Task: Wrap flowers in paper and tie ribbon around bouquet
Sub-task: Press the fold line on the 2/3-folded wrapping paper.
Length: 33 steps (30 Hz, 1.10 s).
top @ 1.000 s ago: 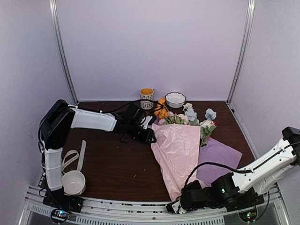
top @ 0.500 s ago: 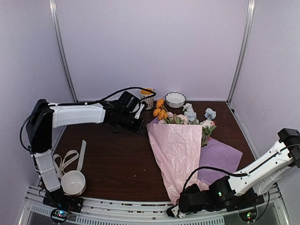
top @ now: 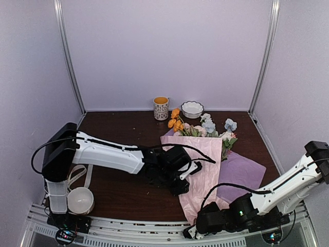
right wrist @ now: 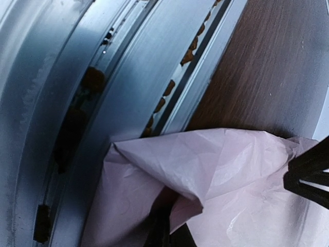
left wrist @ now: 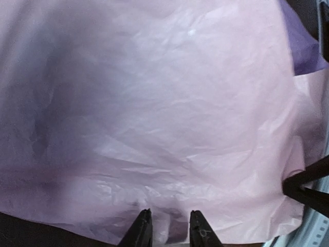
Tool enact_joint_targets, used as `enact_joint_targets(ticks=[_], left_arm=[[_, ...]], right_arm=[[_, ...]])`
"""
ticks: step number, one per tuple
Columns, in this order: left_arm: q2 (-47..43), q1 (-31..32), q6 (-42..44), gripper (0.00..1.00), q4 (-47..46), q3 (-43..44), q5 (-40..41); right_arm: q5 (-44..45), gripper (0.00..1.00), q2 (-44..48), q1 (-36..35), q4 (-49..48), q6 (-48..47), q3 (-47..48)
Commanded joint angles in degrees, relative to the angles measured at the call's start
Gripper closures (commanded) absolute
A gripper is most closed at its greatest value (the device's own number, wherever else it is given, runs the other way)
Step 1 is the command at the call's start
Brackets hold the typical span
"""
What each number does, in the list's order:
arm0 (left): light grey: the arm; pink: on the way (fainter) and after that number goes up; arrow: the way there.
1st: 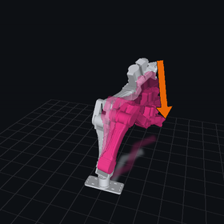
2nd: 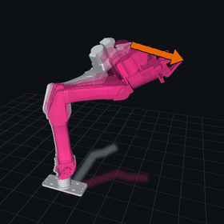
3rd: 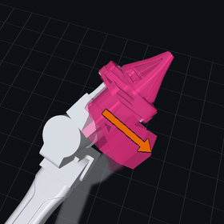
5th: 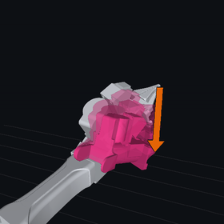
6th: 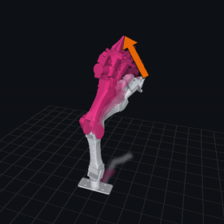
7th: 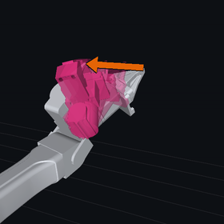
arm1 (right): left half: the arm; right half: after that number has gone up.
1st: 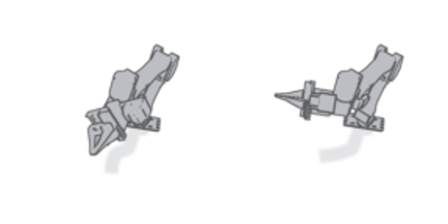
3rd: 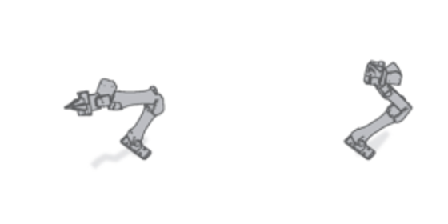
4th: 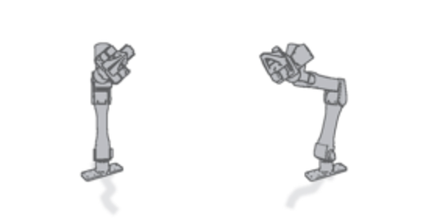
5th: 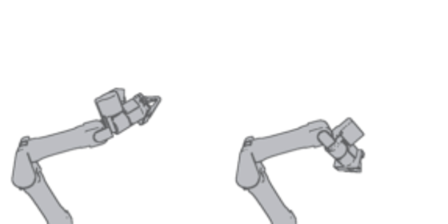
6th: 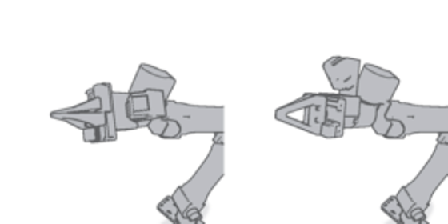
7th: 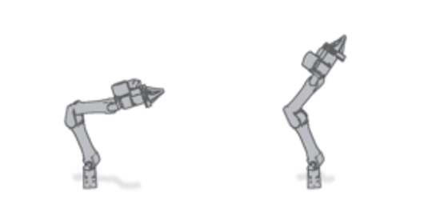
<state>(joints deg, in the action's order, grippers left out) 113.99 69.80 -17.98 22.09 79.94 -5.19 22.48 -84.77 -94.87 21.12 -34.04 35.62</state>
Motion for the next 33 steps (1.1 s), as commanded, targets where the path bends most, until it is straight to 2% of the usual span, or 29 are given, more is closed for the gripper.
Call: enact_joint_targets(ticks=[1, 5, 11, 14, 17, 20, 23, 30, 33], left_arm=[[2.71, -1.42, -2.67, 0.72, -1.83, -0.18, 1.45], [2.08, -2.38, -1.97, 0.71, -0.77, -3.65, 5.15], [-1.22, -7.71, -0.10, 0.70, 1.84, -8.36, 10.61], [-3.79, -8.74, 1.04, 0.71, 2.65, -8.32, 13.21], [-5.66, -6.59, 3.41, 0.70, 2.53, -5.89, 11.70], [-5.83, -1.21, 6.63, 0.70, 2.24, -2.89, 12.04], [-5.06, 2.50, 6.65, 0.70, -1.57, -1.81, 7.11], [5.24, 3.76, 1.96, 0.71, -4.12, -0.06, -0.11], [6.98, 3.94, 0.69, 0.71, -4.84, -0.54, -1.05]], right_arm=[[-1.11, 1.00, 0.60, -0.35, 0.17, -0.19, -0.44], [-1.22, 1.00, 0.80, -0.43, 0.01, -0.24, -0.61], [-1.07, 1.00, 1.04, -0.37, -0.47, -0.28, -1.17], [-1.25, 1.00, 0.73, -0.33, -0.85, -0.23, -1.16], [-1.34, 1.00, 0.08, -0.40, -0.86, -0.50, -0.87], [-1.18, 1.00, -0.13, -0.38, -0.56, -0.46, -0.67], [-1.18, 1.00, 0.23, -0.35, -0.72, -0.48, -0.81], [-1.25, 1.00, 0.81, -0.38, -0.92, -0.84, -0.96], [-1.21, 1.00, 1.22, -0.37, -0.91, -0.85, -1.04]])
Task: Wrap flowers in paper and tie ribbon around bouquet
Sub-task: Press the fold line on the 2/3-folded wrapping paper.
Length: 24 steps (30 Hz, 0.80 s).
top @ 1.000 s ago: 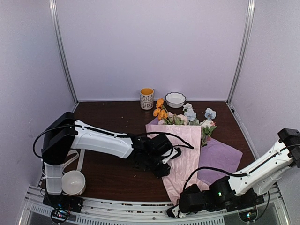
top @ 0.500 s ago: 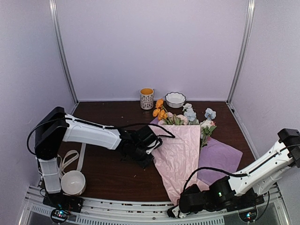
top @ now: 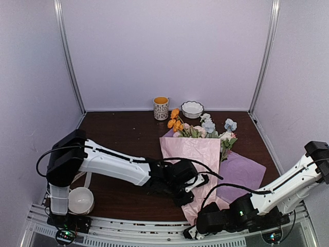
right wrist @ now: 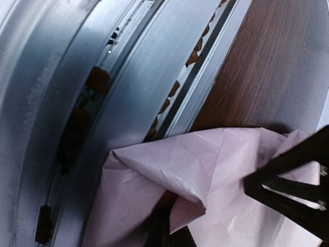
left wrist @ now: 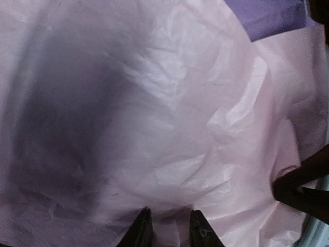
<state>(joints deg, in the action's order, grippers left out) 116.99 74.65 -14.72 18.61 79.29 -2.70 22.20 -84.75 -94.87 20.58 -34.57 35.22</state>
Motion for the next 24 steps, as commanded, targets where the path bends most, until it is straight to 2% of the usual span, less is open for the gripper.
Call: enact_joint_targets(ticks=[1, 7, 11, 16, 21, 24], left_arm=[[4.02, -0.91, -2.74, 0.71, -1.55, -0.18, -3.12], [6.27, -1.04, -1.85, 0.71, 0.45, 1.87, -4.90], [7.16, -1.07, -1.58, 0.71, 1.44, 2.93, -5.59], [6.85, -1.74, -2.02, 0.71, 1.01, 2.28, -6.07], [6.69, -1.81, -2.24, 0.71, 0.90, 1.87, -5.78], [6.76, -1.84, -2.42, 0.71, 0.90, 1.84, -5.74]], right_arm=[[-0.90, 1.00, 1.36, -0.36, -0.36, -0.39, -0.65], [0.07, 0.81, 4.32, -0.44, 2.01, -0.33, 0.73], [0.09, 0.75, 9.31, -0.51, 6.18, 0.80, 3.91], [-4.46, 0.70, 18.88, -0.78, 9.49, 3.73, 5.83], [-6.27, 0.66, 29.09, -0.71, 5.90, 14.73, 5.92], [0.78, 0.60, 36.07, 0.04, -1.04, 25.66, 4.60]])
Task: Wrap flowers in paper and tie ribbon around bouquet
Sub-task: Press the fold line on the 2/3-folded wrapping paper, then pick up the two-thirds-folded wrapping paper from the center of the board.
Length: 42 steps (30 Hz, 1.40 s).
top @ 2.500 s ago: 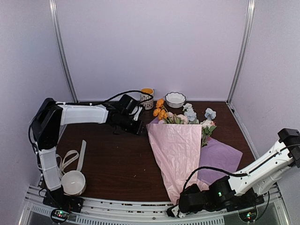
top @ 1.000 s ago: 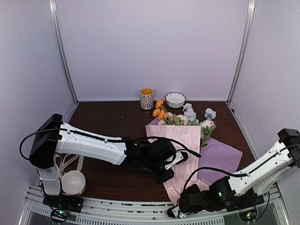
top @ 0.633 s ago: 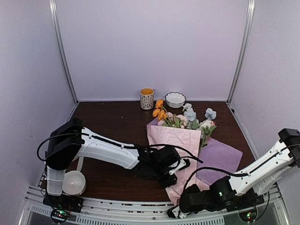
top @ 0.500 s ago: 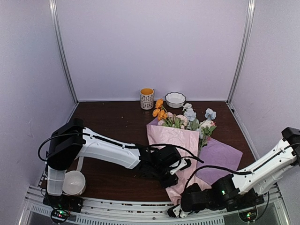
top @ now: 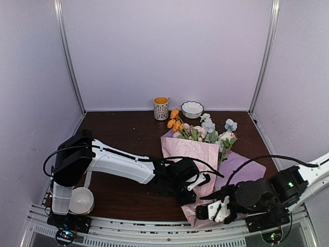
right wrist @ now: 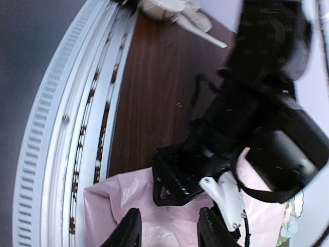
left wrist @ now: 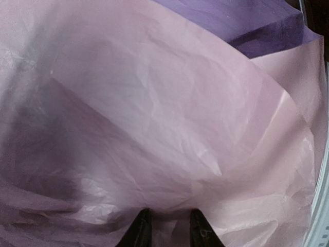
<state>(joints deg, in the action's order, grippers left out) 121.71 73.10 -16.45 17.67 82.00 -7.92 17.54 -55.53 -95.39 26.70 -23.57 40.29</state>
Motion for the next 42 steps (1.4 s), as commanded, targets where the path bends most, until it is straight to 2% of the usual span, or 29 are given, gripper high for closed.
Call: enact_joint_targets(ticks=[1, 3, 4, 7, 10, 14, 19, 24, 28, 33, 38, 42], left_arm=[[2.00, -0.27, -0.71, 0.71, 1.84, -0.87, -0.55], [2.06, -0.26, -0.77, 0.70, 1.77, -0.87, -0.44], [2.06, -0.24, -0.78, 0.70, 1.76, -0.87, -0.45], [2.06, -0.26, -0.78, 0.70, 1.86, -0.83, -0.27], [2.05, -0.24, -0.78, 0.71, 2.22, -0.70, 0.06], [2.06, -0.24, -1.05, 0.70, 2.48, -0.66, 0.52], [2.03, -0.24, -1.39, 0.70, 2.70, -0.77, 0.99], [1.89, -0.24, -1.83, 0.70, 2.98, -0.91, 2.14], [1.78, -0.24, -2.30, 0.68, 3.04, -1.21, 2.99], [1.80, -0.17, -2.70, 0.67, 3.50, -1.23, 2.70], [1.95, -0.15, -3.05, 0.62, 4.28, -0.88, 4.32], [2.15, -0.15, -3.72, 0.61, 6.37, 0.14, 5.91]], right_arm=[[9.01, 0.55, 9.41, 1.70, -8.31, 18.90, -0.30], [13.79, 0.41, 13.57, 6.40, -6.53, 29.22, 1.63], [13.50, 0.39, 15.38, 10.41, -4.72, 33.57, 2.65], [2.82, 0.39, 18.26, 24.86, -0.89, 44.58, 4.37], [-5.73, 0.43, 14.28, 38.27, 4.12, 51.45, 5.98], [-10.25, 0.44, 7.73, 50.31, 9.87, 57.97, 6.68], [-17.04, 0.43, 4.93, 60.30, 8.07, 61.25, 1.78], [-17.45, 0.46, 6.40, 62.62, 4.44, 63.27, -5.01], [-23.04, 0.46, 2.84, 62.67, -0.77, 60.42, -7.31], [-25.85, 0.43, -4.71, 64.85, -4.59, 60.25, -5.55], [-27.44, 0.35, -13.13, 65.86, -7.31, 58.79, -1.67], [-21.20, 0.31, -19.44, 65.86, -2.11, 55.00, 2.58]])
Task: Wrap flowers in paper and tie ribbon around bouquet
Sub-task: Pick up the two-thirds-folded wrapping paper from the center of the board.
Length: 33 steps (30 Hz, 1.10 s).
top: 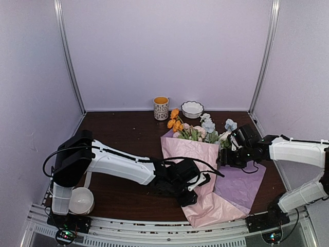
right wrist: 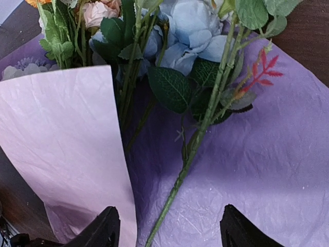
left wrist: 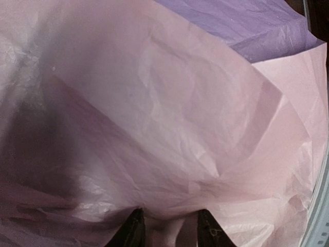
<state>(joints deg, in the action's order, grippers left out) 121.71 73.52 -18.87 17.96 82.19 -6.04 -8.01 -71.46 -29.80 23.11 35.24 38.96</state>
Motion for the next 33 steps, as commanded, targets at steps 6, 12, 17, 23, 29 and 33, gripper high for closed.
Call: enact_joint_targets(ticks=[6, 12, 17, 23, 29, 33], left_arm=[[2.37, -0.57, -3.08, 0.61, 6.57, -0.94, 4.83], [1.70, -0.57, -2.84, 0.60, 7.09, -1.14, 6.82], [1.18, -0.57, -2.59, 0.60, 6.62, -2.10, 9.70], [0.63, -1.62, -1.82, 0.59, 5.86, -3.70, 11.95], [0.63, -2.31, -0.70, 0.59, 6.06, -3.88, 13.40], [1.15, -2.49, -0.17, 0.59, 5.93, -3.97, 12.76]], right_arm=[[8.64, 0.31, -9.29, 0.27, 1.73, -6.36, 4.51], [2.15, 0.36, -16.94, 0.12, -4.87, -2.39, 3.55], [2.28, 0.38, -22.11, -1.95, -7.73, 0.28, 5.10], [2.40, 0.40, -27.02, -4.12, -7.29, 1.79, 10.54], [3.48, 0.41, -26.16, -4.59, -4.42, 1.89, 13.10], [5.22, 0.41, -23.12, -4.61, -0.70, 0.15, 14.86]])
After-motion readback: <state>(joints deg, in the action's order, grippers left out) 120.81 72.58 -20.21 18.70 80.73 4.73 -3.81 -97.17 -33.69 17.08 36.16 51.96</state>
